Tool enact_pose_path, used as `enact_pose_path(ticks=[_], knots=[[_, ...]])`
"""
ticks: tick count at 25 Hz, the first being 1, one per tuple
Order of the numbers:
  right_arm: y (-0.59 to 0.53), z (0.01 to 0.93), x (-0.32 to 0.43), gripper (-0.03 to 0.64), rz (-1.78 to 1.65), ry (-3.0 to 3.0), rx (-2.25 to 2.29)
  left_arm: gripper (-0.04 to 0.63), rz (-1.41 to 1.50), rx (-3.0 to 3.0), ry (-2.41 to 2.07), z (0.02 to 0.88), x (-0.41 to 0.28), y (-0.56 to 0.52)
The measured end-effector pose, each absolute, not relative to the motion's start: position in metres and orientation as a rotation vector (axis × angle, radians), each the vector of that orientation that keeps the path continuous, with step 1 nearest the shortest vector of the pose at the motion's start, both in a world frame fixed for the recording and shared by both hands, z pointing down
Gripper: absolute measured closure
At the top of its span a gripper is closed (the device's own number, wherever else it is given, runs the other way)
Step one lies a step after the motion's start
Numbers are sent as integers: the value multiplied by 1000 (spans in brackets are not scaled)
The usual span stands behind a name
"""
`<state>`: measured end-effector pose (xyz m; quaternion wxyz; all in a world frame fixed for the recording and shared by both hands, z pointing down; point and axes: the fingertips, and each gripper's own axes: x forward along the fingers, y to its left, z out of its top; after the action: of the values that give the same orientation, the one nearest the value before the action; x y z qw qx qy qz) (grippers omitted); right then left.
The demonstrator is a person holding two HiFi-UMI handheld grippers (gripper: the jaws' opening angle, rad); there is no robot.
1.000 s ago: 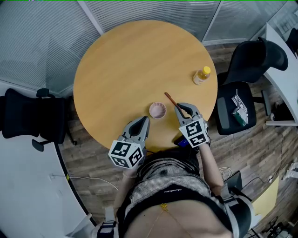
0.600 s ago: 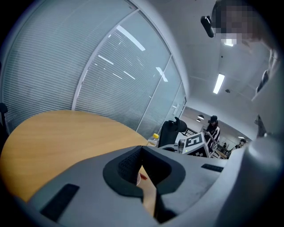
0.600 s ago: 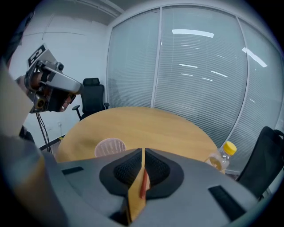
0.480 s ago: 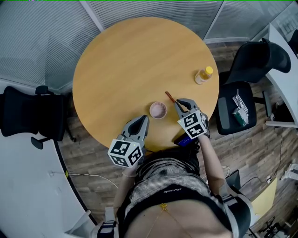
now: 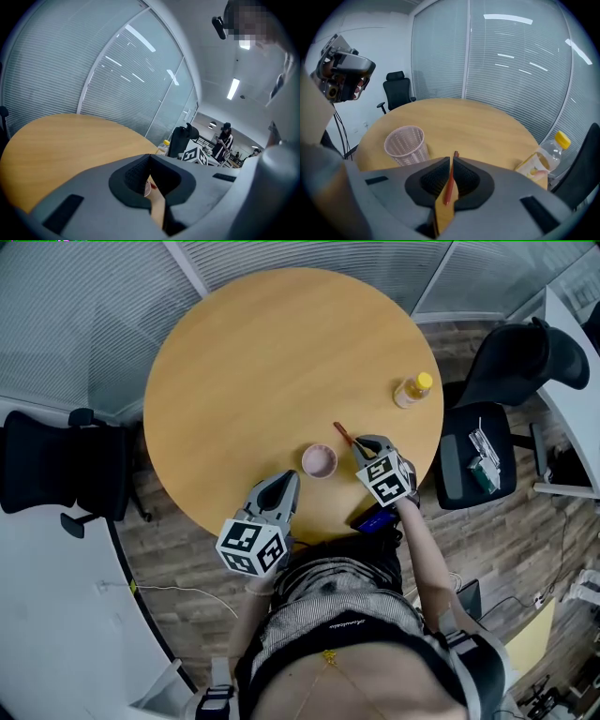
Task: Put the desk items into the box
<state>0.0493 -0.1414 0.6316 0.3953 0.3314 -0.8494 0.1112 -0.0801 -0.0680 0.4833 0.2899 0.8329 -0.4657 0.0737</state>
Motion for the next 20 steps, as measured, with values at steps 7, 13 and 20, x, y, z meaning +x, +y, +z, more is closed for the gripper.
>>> enact_pose_path(ticks=[7,13,20], knots=[[-144,663,48,584,375,-2115,756,577,211,2209,-1229,490,-81,-68],[-142,681,50,583,391,-2078,713,577,211,2206,-1223,491,-82,-69],[-143,695,54,566,403,-2056,683,577,217,2206,-1218,490,-80,-70]])
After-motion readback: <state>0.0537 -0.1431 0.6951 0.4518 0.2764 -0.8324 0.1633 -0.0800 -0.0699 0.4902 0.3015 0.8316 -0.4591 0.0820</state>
